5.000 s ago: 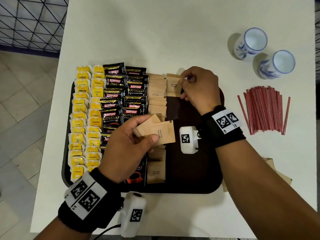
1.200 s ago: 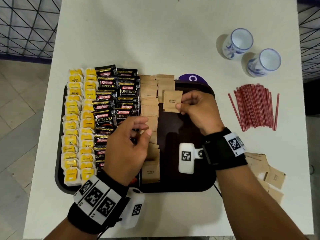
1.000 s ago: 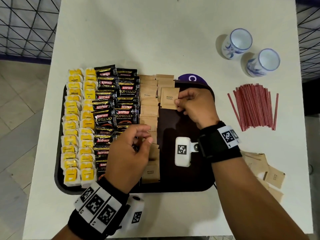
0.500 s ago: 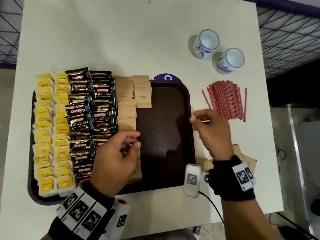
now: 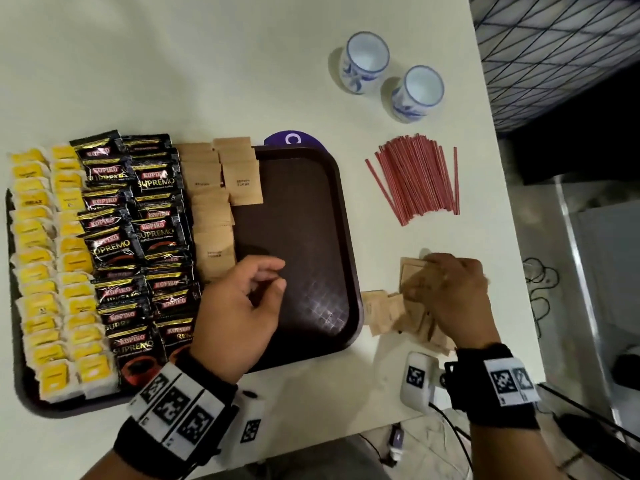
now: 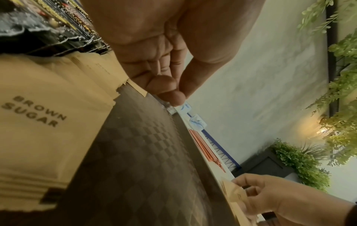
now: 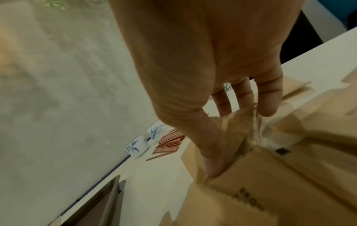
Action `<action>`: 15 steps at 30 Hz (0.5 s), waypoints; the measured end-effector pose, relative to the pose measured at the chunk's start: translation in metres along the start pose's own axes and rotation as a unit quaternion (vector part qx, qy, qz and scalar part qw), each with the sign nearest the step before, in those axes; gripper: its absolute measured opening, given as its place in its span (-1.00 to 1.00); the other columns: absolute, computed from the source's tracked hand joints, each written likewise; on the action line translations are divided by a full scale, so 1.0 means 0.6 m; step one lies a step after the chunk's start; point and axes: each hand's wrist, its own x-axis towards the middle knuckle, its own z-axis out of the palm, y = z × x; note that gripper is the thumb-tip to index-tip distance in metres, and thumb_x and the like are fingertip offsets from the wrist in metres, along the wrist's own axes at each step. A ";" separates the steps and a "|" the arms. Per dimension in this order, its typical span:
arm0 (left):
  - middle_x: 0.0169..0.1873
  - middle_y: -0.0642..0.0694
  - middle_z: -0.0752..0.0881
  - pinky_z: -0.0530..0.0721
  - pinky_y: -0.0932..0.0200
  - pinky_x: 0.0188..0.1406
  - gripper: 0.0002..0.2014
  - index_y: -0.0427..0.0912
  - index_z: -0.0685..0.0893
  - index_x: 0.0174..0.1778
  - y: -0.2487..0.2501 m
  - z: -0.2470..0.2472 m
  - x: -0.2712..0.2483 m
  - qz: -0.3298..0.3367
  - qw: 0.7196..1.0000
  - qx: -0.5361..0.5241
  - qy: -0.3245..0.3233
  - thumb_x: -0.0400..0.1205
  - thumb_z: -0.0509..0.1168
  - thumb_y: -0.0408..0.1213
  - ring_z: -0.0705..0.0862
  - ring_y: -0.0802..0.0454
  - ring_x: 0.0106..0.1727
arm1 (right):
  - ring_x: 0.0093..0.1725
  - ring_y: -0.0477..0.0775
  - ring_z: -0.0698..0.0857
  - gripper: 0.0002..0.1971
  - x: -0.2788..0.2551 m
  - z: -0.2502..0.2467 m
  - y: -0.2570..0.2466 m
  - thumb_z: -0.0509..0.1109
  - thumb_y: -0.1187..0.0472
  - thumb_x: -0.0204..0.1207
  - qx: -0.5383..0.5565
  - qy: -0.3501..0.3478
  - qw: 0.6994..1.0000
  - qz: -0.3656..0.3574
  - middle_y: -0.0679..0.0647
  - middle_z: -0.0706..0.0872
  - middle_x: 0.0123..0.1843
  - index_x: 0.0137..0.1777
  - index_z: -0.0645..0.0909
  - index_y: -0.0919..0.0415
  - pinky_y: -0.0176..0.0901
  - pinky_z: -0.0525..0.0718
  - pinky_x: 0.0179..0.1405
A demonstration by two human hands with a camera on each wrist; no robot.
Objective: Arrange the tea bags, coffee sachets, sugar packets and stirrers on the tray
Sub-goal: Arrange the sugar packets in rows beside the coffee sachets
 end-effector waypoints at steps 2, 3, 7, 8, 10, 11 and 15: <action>-0.19 0.18 0.76 0.72 0.16 -0.04 -0.75 0.11 0.71 0.06 0.000 0.003 -0.004 -0.001 1.000 0.004 -0.003 0.57 0.42 -0.35 0.72 0.24 -0.16 | 0.32 0.19 0.46 -0.52 0.000 -0.003 -0.007 0.71 0.27 0.22 0.032 -0.006 0.999 -0.008 -0.14 0.48 0.01 0.12 0.65 0.04 -0.09 0.50 0.26; -0.19 0.18 0.75 0.73 0.15 -0.04 -0.75 0.12 0.71 0.05 0.000 0.003 -0.005 -0.001 1.000 0.005 -0.003 0.57 0.42 -0.35 0.72 0.24 -0.16 | 0.27 0.16 0.48 -0.58 0.000 -0.006 -0.011 0.70 0.32 0.23 0.048 -0.009 0.999 -0.015 -0.22 0.44 -0.05 0.00 0.61 0.02 -0.26 0.47 0.15; -0.20 0.21 0.76 0.75 0.06 -0.06 -0.75 0.14 0.72 0.06 -0.003 0.005 -0.006 0.002 1.000 0.002 -0.004 0.57 0.42 -0.33 0.74 0.20 -0.17 | 0.05 0.13 0.60 -0.68 -0.001 -0.021 -0.021 0.63 0.33 0.32 0.087 -0.011 0.996 -0.020 -0.19 0.55 -0.12 -0.07 0.57 0.10 -0.27 0.45 -0.17; -0.20 0.22 0.75 0.75 0.03 -0.05 -0.74 0.14 0.72 0.06 -0.004 0.005 -0.007 0.001 1.000 0.001 -0.006 0.57 0.42 -0.32 0.75 0.19 -0.17 | -0.01 0.14 0.65 -0.74 -0.001 -0.029 -0.023 0.60 0.32 0.35 0.092 -0.016 0.995 -0.016 -0.13 0.64 -0.15 -0.08 0.58 0.12 -0.19 0.47 -0.19; -0.17 0.23 0.75 0.75 -0.02 -0.02 -0.74 0.14 0.71 0.08 -0.007 0.004 -0.007 0.000 1.000 -0.007 -0.014 0.57 0.42 -0.31 0.76 0.16 -0.14 | -0.10 0.08 0.70 -0.81 -0.004 -0.051 -0.032 0.55 0.33 0.40 0.109 -0.018 0.994 -0.018 -0.06 0.74 -0.19 -0.11 0.60 0.10 -0.17 0.51 -0.25; -0.16 0.21 0.75 0.75 -0.03 0.00 -0.74 0.13 0.71 0.09 -0.007 0.003 -0.007 -0.001 1.000 -0.012 -0.020 0.57 0.42 -0.32 0.76 0.15 -0.12 | -0.12 0.01 0.71 -0.81 -0.008 -0.062 -0.039 0.54 0.33 0.42 0.116 -0.014 0.993 -0.026 -0.06 0.76 -0.20 -0.12 0.60 0.08 -0.20 0.51 -0.27; -0.14 0.19 0.76 0.70 0.19 0.05 -0.71 0.09 0.70 0.14 -0.005 -0.005 -0.010 0.008 0.998 -0.019 -0.052 0.56 0.43 -0.35 0.76 0.18 -0.05 | -0.21 -0.31 0.67 -0.79 -0.023 -0.091 -0.079 0.54 0.31 0.48 0.171 0.006 0.983 -0.067 -0.15 0.77 -0.16 -0.11 0.61 -0.01 -0.35 0.52 -0.28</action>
